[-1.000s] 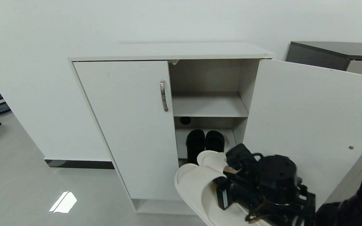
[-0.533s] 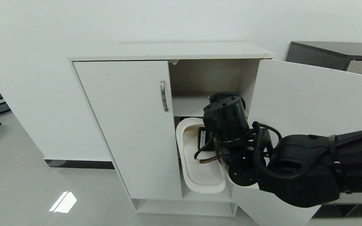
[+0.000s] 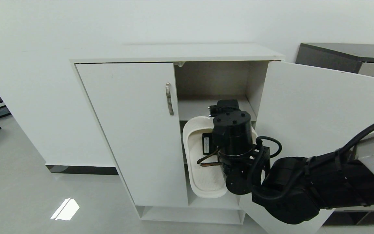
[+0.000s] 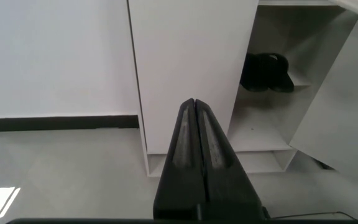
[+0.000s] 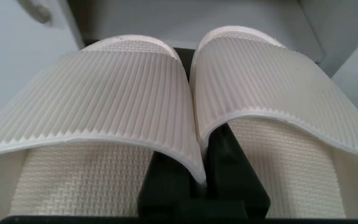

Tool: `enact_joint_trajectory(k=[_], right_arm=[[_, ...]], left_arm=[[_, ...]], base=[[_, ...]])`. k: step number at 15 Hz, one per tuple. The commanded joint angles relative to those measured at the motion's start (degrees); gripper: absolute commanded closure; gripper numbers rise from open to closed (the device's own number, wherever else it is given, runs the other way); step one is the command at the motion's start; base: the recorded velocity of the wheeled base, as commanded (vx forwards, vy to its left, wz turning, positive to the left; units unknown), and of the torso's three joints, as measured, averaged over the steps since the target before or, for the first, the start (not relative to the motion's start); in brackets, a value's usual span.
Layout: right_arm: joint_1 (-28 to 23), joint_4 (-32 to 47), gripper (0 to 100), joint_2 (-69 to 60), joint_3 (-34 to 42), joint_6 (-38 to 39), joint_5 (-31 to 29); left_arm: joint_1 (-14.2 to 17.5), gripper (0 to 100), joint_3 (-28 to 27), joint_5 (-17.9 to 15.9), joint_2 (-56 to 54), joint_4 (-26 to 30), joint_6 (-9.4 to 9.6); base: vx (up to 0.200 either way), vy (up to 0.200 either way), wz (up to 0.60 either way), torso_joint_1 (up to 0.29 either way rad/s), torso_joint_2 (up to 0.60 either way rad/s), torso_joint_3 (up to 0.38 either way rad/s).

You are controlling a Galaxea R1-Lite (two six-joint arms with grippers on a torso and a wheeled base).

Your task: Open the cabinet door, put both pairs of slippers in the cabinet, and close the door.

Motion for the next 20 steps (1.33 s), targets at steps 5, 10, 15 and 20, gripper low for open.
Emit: enact_joint_trajectory(k=[5,10,15,20], right_arm=[[-0.66,-0.11,100,1.35,-0.49,0.08,0.13],[-2.95,-0.11,100,3.11,-1.81,-0.01,0.22],[-4.35,0.24,100,3.55,-4.97,-1.24,0.48],[-6.64,0.33,100,8.30,-12.27,-4.31,0.57]], left_arm=[[0.01,100,-0.01,0.01,-0.01,-0.01,0.02],[0.01,100,-0.01,0.01,-0.01,-0.01,0.02],[0.01,100,-0.01,0.01,-0.01,-0.01,0.20],[0.01,100,-0.01,0.01,-0.01,-0.01,0.20]], base=[[0.000,0.000,0.00,0.000,0.00,0.000],[0.000,0.000,0.00,0.000,0.00,0.000],[0.120,0.000,0.00,-0.001,0.00,0.003],[0.200,0.000,0.00,0.000,0.00,0.005]])
